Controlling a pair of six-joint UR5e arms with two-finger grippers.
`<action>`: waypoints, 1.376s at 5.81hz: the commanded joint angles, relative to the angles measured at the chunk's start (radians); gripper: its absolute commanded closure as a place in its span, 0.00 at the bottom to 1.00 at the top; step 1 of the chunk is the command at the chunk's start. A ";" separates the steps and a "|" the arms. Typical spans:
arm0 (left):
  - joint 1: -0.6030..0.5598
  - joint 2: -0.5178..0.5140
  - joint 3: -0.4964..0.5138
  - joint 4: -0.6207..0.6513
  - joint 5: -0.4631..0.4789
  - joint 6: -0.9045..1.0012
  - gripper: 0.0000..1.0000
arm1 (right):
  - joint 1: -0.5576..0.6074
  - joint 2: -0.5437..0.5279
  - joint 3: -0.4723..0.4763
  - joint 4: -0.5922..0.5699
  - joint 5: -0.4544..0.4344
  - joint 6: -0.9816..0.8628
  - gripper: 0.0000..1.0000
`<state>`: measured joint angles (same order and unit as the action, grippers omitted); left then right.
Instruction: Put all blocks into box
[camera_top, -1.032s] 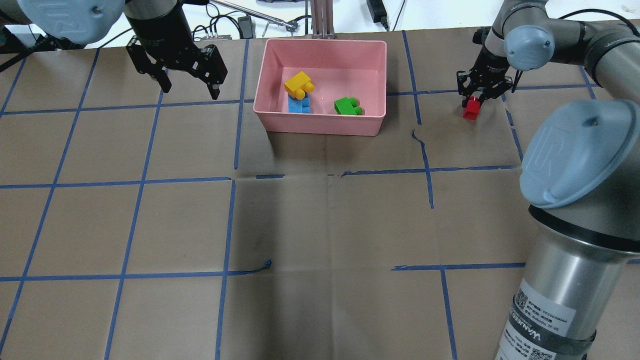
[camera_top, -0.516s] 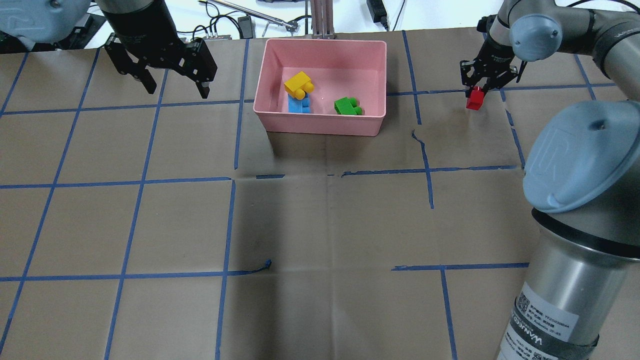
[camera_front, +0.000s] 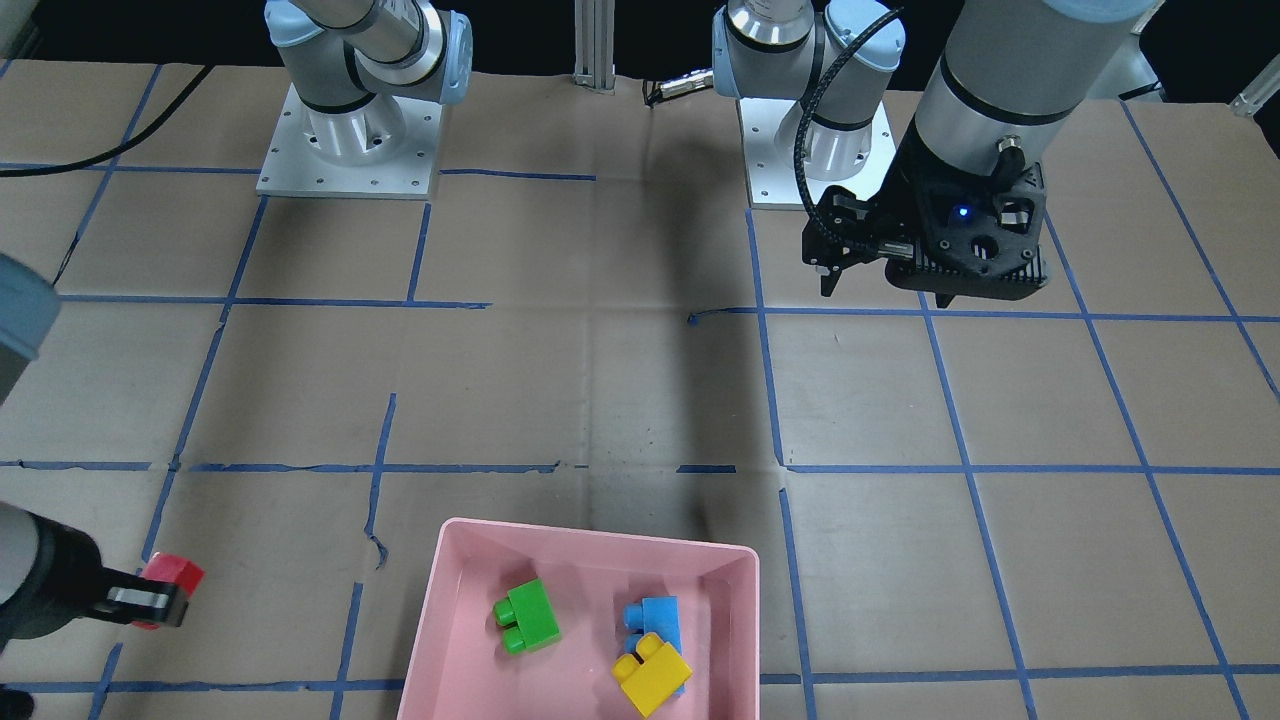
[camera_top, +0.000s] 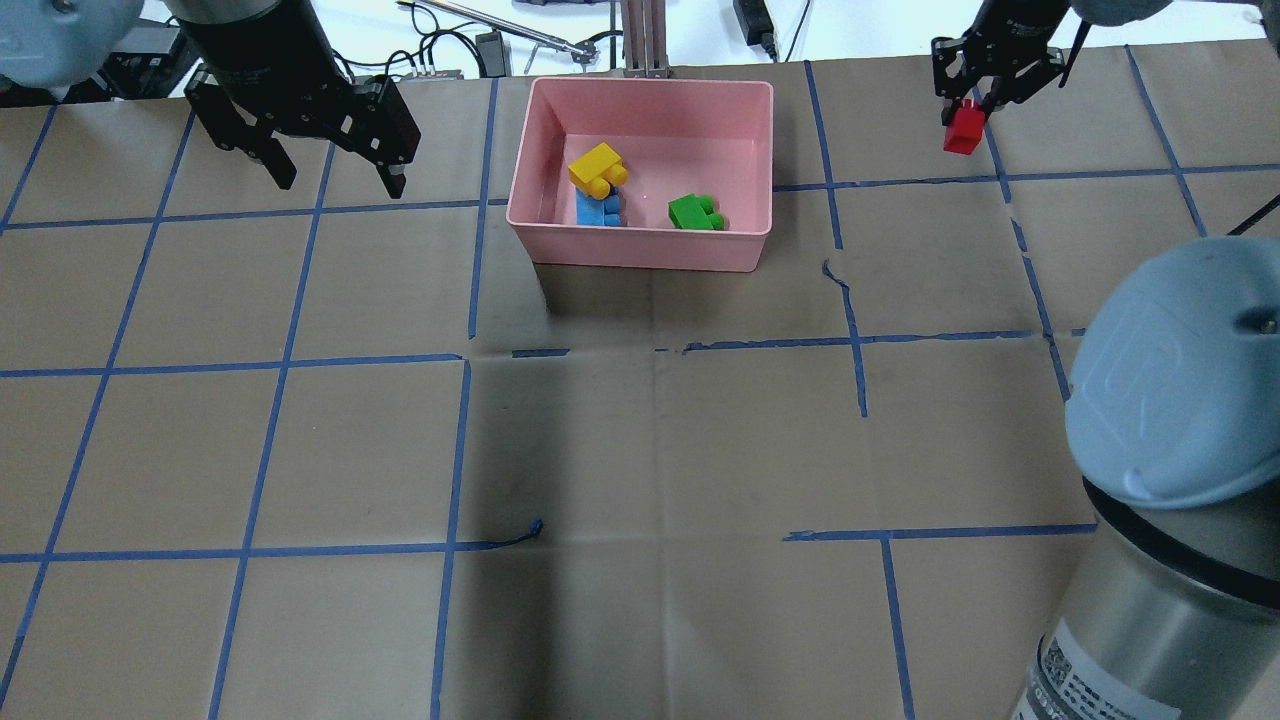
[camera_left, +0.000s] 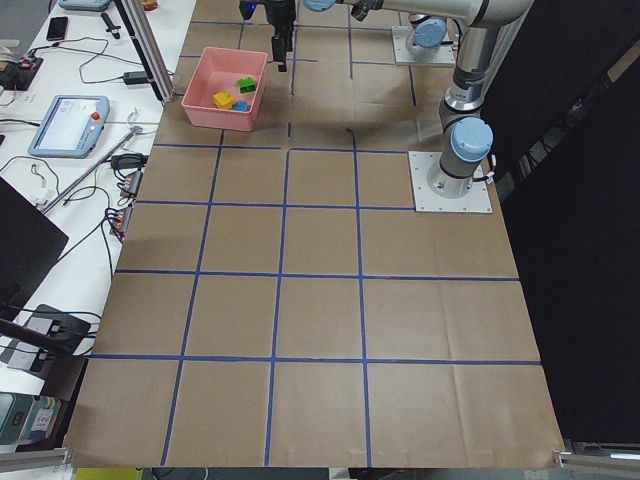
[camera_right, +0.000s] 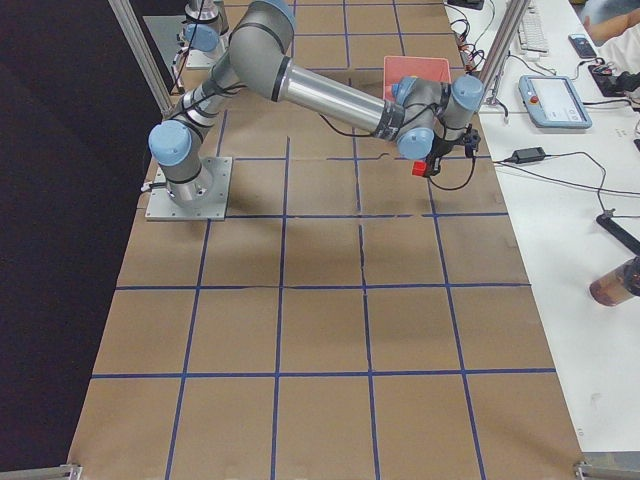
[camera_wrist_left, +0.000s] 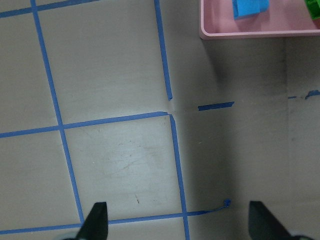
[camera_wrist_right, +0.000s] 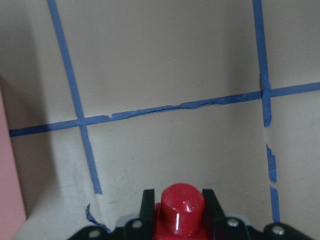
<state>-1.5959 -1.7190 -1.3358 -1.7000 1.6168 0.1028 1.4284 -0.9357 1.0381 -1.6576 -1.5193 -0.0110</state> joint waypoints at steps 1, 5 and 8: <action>-0.001 0.006 -0.002 -0.003 0.000 0.000 0.00 | 0.160 0.000 -0.088 0.033 -0.001 0.148 0.91; -0.006 -0.004 0.003 -0.003 -0.003 0.000 0.00 | 0.342 0.208 -0.135 -0.122 0.007 0.350 0.90; 0.016 0.005 0.007 0.005 -0.008 0.000 0.00 | 0.346 0.195 -0.132 -0.100 -0.001 0.356 0.00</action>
<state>-1.5922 -1.7207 -1.3247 -1.6968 1.6123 0.1028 1.7734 -0.7260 0.9060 -1.7679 -1.5182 0.3451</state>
